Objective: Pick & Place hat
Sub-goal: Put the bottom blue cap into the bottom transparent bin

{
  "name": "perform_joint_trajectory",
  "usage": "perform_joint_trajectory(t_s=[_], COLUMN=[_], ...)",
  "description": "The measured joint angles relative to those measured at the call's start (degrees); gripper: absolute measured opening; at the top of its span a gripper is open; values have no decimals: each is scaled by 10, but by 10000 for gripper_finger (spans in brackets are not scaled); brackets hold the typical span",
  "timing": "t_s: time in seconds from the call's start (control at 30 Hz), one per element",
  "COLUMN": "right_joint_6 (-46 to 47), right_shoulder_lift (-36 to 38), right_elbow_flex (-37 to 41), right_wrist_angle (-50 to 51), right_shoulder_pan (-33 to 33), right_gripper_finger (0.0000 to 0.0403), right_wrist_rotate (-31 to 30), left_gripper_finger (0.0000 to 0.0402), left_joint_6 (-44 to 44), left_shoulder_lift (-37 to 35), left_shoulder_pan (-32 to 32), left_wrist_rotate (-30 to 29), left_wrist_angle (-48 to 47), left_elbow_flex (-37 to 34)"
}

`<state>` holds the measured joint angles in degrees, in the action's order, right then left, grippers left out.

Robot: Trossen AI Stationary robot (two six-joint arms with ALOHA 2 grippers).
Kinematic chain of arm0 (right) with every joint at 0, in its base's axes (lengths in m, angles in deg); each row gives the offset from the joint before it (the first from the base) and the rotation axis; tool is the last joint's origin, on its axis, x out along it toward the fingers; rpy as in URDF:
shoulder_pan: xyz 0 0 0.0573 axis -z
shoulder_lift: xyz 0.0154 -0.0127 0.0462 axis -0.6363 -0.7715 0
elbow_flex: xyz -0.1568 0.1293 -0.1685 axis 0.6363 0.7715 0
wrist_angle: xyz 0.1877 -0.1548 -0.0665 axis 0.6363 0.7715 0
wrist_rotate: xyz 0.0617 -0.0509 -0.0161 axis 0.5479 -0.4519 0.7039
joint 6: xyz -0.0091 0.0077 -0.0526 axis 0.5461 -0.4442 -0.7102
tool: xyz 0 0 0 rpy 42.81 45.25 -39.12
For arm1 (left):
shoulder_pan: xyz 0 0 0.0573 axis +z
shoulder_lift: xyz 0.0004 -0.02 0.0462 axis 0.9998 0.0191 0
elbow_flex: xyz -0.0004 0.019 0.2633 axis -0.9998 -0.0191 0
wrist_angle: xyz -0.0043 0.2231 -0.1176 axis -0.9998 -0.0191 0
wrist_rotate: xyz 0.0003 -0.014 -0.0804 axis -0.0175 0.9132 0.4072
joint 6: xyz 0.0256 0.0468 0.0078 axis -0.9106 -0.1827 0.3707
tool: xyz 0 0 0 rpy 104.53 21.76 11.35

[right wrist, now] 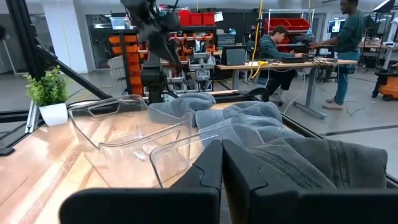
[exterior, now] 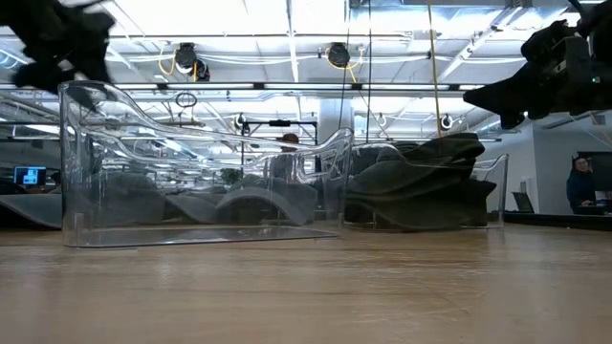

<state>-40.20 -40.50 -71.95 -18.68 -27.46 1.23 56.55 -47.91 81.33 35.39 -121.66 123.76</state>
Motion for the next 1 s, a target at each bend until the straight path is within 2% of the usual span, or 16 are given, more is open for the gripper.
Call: perform_joint_trajectory(t_s=[0.1, 0.27, 0.43, 0.67, 0.87, 1.0], right_joint_6=[0, 0, 0, 0, 0, 0], right_shoulder_lift=[0, 0, 0, 0, 0, 0], right_elbow_flex=[0, 0, 0, 0, 0, 0], right_wrist_angle=[0, 1, 1, 1, 1, 1], right_shoulder_pan=[0, 0, 0, 0, 0, 0], right_gripper_finger=[0, 0, 0, 0, 0, 0], right_wrist_rotate=[0, 0, 0, 0, 0, 0], left_gripper_finger=[249, 255, 255, 242, 242, 241], left_joint_6=[66, 30, -6, -62, -111, -147], left_shoulder_lift=[75, 160, 212, 271, 304, 312], left_shoulder_pan=[27, 70, 121, 183, 239, 277], left_wrist_rotate=[67, 130, 146, 138, 131, 158], left_wrist_angle=[-70, -30, 3, 20, 25, 40], left_elbow_flex=[13, 10, 10, 10, 10, -5])
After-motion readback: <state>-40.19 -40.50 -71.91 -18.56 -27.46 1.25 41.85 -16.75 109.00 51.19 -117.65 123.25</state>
